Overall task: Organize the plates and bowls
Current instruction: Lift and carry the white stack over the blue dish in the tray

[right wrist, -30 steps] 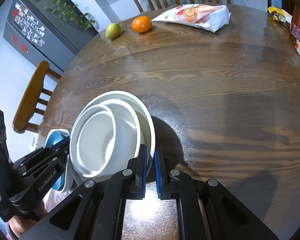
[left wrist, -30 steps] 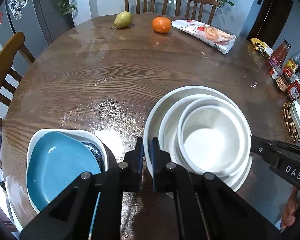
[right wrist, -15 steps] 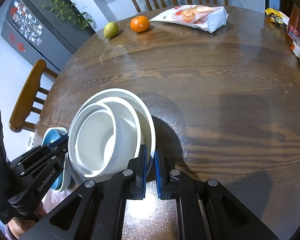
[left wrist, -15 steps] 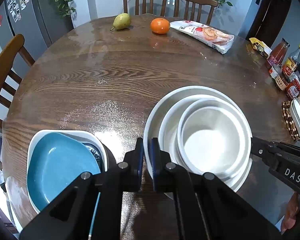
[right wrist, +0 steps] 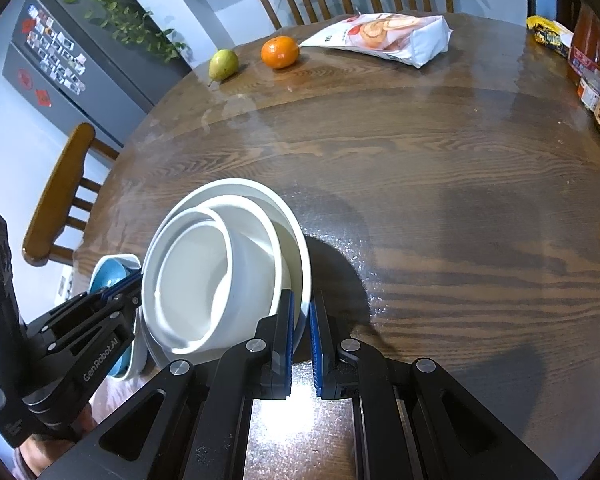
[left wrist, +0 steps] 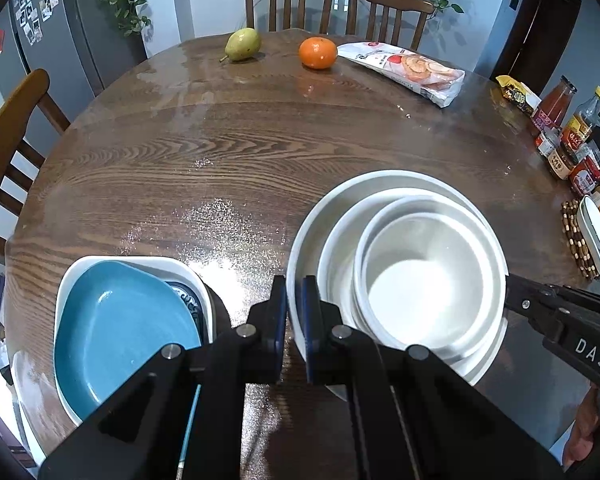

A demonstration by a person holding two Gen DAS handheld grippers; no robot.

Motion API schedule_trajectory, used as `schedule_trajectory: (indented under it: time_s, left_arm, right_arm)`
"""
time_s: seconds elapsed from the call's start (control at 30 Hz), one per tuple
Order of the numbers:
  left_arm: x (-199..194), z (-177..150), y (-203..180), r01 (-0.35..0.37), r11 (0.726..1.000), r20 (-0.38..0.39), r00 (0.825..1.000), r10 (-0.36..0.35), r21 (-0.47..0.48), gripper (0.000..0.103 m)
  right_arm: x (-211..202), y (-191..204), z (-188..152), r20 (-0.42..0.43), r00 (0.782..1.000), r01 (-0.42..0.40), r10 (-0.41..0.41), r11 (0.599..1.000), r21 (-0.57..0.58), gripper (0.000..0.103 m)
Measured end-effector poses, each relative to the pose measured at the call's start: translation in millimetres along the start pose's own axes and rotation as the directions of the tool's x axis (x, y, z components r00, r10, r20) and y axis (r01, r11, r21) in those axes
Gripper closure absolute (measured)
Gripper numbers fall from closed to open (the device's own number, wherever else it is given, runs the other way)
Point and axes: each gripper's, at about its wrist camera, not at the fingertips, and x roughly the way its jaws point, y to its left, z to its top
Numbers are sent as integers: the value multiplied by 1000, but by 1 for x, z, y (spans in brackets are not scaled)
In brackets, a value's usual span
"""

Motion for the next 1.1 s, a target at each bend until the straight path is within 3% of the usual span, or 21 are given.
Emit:
schedule_trajectory:
  time_s: [1.1]
  left_arm:
    - [-29, 2, 4, -18, 1000, 78, 997, 18, -4, 100]
  right_arm:
    - [-24, 22, -1, 63, 998, -5, 8, 999, -36, 93]
